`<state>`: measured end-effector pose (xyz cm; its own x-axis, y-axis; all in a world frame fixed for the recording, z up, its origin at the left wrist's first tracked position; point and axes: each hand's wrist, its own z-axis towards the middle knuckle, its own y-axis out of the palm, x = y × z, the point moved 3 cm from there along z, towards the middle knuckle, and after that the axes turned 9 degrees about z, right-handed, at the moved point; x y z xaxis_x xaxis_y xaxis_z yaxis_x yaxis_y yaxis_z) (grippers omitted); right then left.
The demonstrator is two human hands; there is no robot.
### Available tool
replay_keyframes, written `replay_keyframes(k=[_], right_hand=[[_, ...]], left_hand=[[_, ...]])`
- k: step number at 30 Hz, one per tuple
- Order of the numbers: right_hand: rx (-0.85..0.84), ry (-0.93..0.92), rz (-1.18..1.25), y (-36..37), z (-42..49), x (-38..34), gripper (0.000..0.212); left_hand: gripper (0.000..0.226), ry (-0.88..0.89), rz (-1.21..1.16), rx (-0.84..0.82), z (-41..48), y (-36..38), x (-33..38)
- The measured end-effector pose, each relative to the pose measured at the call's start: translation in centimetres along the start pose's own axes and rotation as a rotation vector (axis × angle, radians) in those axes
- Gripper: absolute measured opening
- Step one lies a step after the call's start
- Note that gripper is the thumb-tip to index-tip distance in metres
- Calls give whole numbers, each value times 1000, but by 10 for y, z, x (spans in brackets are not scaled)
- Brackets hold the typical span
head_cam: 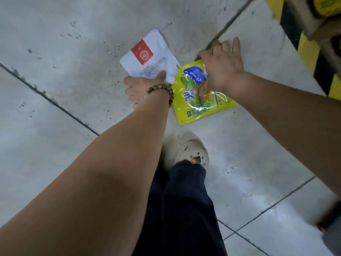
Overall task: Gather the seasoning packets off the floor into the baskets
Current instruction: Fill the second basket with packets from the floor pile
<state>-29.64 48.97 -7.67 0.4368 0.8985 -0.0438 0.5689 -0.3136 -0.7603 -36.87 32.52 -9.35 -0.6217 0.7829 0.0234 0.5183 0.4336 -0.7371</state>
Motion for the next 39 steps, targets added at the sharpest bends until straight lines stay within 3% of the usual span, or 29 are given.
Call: replay_keyframes(k=[2, 5, 9, 15, 19, 24, 31, 35, 39], right_hand=[[-21, 98, 52, 3, -3, 10, 96], [-71, 235, 243, 14, -11, 24, 82], [-105, 465, 598, 30, -39, 41, 68], [69, 744, 1100, 32, -127, 39, 49], [284, 965, 1378, -3, -200, 28, 48], [529, 1075, 1626, -64, -301, 25, 31], [742, 1153, 1792, -111, -444, 49, 27], [828, 1249, 1773, -90, -534, 86, 35], [929, 1359, 1794, -53, -632, 132, 27]], left_hand=[[83, 26, -78, -64, 2, 7, 5], [50, 81, -190, -131, 0, 6, 9], [12, 180, -108, -150, -2, -13, 11], [19, 448, 24, -186, -34, -76, 19], [6, 531, -93, -318, -90, -133, 25], [21, 638, 11, -498, -188, -201, 20], [21, 885, 216, -518, -338, -240, -8], [20, 959, 250, -552, -419, -221, -38], [21, 1051, 360, -565, -507, -177, -89]])
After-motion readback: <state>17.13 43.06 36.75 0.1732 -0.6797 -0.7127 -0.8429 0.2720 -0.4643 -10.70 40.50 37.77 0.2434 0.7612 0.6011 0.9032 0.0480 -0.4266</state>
